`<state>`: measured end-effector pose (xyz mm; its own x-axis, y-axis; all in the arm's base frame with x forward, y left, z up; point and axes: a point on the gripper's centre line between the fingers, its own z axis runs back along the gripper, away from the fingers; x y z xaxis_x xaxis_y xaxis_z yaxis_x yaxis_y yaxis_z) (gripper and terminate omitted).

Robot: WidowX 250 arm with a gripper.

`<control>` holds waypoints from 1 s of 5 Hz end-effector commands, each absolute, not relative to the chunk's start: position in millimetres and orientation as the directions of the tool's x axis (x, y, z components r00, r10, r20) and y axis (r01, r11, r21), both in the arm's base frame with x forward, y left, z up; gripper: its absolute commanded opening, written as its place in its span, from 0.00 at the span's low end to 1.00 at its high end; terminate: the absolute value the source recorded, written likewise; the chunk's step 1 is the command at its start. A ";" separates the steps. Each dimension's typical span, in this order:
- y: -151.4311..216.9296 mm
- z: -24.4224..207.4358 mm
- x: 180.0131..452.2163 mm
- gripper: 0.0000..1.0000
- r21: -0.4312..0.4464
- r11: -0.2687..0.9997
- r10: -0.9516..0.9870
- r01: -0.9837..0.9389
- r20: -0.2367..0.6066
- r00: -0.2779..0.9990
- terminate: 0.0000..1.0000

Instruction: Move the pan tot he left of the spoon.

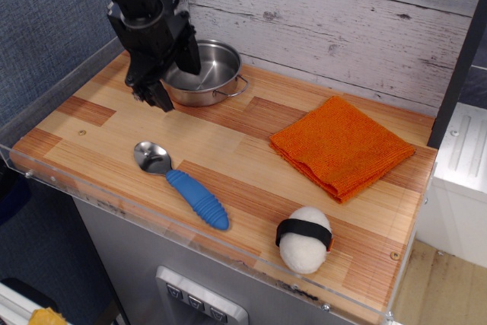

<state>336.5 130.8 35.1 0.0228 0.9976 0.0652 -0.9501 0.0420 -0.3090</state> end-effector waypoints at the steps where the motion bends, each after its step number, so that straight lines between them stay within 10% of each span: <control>1: 132.3 44.1 340.7 0.00 -0.323 0.083 0.989 -0.943 0.139 0.040 0.00; 5: 130.5 42.3 332.6 0.00 -0.299 0.108 0.988 -0.948 0.135 0.070 0.00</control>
